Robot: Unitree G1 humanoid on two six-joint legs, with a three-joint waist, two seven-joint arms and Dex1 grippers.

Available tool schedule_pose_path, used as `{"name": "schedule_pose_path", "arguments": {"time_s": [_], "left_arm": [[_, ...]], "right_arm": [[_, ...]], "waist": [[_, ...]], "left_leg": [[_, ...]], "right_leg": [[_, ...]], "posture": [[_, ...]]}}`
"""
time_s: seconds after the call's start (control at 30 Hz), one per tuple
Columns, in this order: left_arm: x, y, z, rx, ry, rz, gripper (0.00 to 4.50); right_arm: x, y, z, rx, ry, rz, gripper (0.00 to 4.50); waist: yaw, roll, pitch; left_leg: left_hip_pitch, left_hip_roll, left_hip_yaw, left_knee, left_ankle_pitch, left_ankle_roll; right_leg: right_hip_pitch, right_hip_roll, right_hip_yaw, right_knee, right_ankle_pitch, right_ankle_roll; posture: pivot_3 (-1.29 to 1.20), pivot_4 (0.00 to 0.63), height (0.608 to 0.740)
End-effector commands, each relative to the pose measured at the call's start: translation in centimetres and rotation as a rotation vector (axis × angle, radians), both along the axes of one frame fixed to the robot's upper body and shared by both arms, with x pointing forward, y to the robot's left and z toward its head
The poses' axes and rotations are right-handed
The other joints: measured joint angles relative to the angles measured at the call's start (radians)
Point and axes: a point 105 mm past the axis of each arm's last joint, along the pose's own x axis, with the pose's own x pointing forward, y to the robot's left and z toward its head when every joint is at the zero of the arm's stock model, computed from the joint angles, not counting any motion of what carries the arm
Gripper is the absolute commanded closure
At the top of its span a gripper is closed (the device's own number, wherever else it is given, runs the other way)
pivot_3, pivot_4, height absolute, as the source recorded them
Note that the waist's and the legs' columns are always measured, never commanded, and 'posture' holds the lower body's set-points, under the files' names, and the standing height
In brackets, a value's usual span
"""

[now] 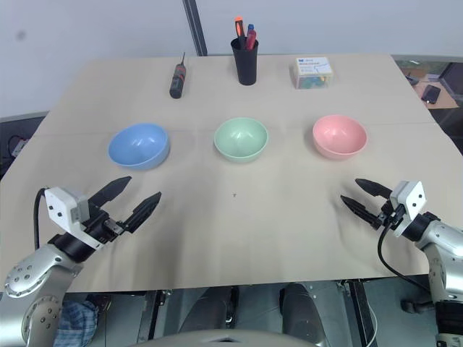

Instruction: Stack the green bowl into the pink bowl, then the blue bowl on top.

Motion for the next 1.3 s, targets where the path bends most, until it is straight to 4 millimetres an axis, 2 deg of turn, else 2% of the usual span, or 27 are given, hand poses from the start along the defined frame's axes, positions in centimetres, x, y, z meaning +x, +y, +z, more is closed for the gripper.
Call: {"name": "schedule_pose_path", "arguments": {"time_s": [0.03, 0.87, 1.0, 1.17, 1.3], "left_arm": [[-0.3, -0.1, 0.5, 0.005, -0.025, -0.007, 0.00], [-0.3, 0.2, -0.3, -0.004, -0.026, -0.009, 0.00], [-0.3, -0.8, 0.1, -0.031, -0.050, -0.040, 0.00], [-0.5, -3.0, 1.8, -0.102, -0.113, -0.111, 0.00], [-0.7, -4.7, 2.1, -0.099, -0.114, -0.179, 0.00]], "right_arm": [[-0.1, 0.0, 1.3, -0.001, -0.053, 0.011, 1.61], [0.7, 0.1, 1.4, -0.017, -0.039, 0.033, 1.61], [2.2, 0.4, 2.9, -0.080, -0.074, 0.013, 1.61], [5.3, 1.0, 5.1, -0.292, -0.111, 0.015, 1.61], [8.0, 2.3, 6.4, -0.388, -0.112, 0.050, 1.61]], "waist": [[0.000, 0.000, 0.000], [0.000, 0.000, 0.000], [-0.002, 0.000, 0.000], [-0.003, 0.000, 0.000], [-0.002, -0.001, 0.000]], "left_leg": [[0.000, 0.000, 0.000, 0.000, 0.000, 0.000], [0.000, 0.000, 0.000, 0.000, 0.000, 0.000], [0.000, 0.000, 0.000, 0.000, 0.000, 0.000], [0.001, 0.000, 0.001, 0.001, 0.000, 0.000], [0.000, 0.000, 0.001, 0.000, 0.000, 0.000]], "right_leg": [[0.000, 0.000, 0.000, 0.000, 0.000, 0.000], [0.000, 0.000, 0.000, 0.000, 0.000, 0.000], [0.000, 0.000, 0.000, 0.000, 0.000, 0.000], [0.000, 0.000, 0.001, 0.000, 0.000, 0.000], [0.000, 0.000, 0.000, 0.000, 0.000, 0.000]], "posture": [[0.00, 0.150, 0.740], [0.00, 0.150, 0.740], [0.00, 0.150, 0.740], [0.00, 0.150, 0.740], [0.00, 0.150, 0.740]]}}
